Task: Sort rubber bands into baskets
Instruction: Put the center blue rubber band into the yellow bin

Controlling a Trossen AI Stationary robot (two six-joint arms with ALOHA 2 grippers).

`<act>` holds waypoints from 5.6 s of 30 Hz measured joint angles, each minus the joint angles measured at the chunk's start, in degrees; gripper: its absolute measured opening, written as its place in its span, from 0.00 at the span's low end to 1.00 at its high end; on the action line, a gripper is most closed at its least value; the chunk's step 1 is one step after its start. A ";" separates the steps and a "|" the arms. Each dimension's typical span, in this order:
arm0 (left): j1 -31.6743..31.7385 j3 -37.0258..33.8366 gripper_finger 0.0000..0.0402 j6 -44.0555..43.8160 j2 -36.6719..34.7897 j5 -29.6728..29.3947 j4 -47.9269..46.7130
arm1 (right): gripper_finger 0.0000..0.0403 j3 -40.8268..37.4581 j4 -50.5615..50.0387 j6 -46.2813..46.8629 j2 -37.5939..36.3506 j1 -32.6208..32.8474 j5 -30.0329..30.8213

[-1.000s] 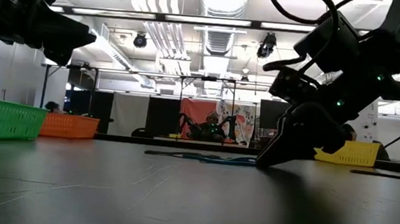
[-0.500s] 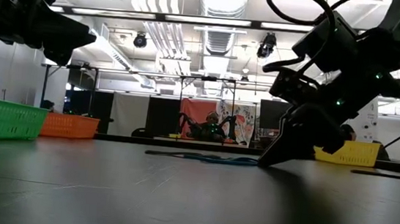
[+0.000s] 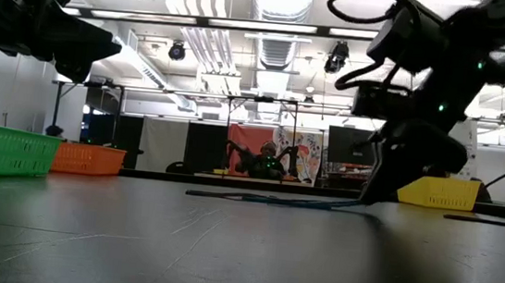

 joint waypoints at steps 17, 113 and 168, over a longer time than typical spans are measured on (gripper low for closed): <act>0.01 0.00 0.29 0.00 0.01 0.00 -0.02 | 0.02 9.40 -38.80 2.28 -13.98 -0.33 5.47; 0.01 0.00 0.29 -0.01 0.01 0.02 -0.02 | 0.20 18.76 -0.28 -5.75 14.65 -34.38 -10.34; 0.01 0.00 0.29 0.00 -0.01 0.01 -0.03 | 0.04 15.67 -1.10 -20.09 15.19 -28.63 -18.24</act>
